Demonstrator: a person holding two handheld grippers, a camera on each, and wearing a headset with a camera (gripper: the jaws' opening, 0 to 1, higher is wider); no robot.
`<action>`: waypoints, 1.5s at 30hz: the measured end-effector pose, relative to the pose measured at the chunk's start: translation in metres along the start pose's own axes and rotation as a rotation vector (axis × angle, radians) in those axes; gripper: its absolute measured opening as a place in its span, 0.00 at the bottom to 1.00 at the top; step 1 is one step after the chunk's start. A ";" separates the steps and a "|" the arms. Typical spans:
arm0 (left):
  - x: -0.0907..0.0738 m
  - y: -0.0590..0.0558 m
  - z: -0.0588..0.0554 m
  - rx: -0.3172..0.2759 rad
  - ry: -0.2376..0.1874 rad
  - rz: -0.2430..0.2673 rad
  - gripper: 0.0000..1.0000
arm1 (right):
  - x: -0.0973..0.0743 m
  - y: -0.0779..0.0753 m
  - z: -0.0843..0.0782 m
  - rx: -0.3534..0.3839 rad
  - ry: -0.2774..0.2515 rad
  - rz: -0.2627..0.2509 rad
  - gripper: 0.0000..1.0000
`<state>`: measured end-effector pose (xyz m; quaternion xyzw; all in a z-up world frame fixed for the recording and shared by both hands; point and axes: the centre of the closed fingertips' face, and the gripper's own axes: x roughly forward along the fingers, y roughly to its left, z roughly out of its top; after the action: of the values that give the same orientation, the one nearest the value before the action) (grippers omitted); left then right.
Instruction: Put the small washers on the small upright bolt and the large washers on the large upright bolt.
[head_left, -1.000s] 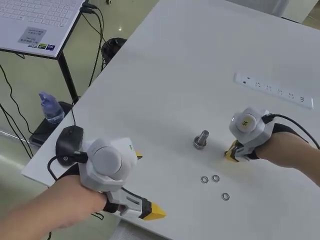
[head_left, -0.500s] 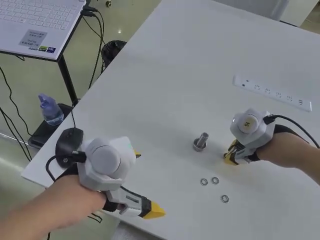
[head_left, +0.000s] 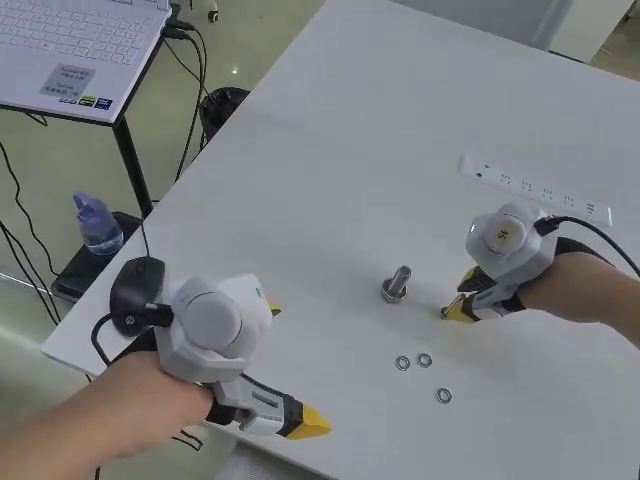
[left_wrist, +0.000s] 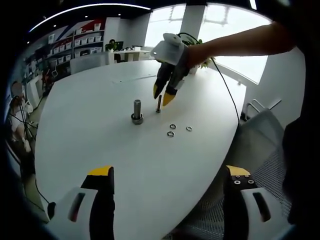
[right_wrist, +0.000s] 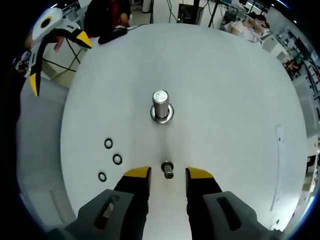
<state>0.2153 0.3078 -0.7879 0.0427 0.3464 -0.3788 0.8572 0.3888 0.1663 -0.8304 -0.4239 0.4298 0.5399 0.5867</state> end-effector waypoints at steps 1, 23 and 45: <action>0.000 0.000 0.000 0.001 -0.001 -0.001 0.91 | -0.002 0.001 0.001 0.003 -0.002 0.001 0.29; -0.010 -0.002 0.006 0.029 -0.009 0.003 0.89 | -0.022 0.024 0.012 0.001 -0.033 -0.013 0.31; -0.022 -0.002 0.000 0.037 0.005 0.012 0.84 | -0.012 0.063 0.003 0.010 -0.024 0.009 0.30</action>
<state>0.2035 0.3198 -0.7744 0.0617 0.3411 -0.3800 0.8576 0.3256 0.1694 -0.8201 -0.4127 0.4274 0.5455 0.5912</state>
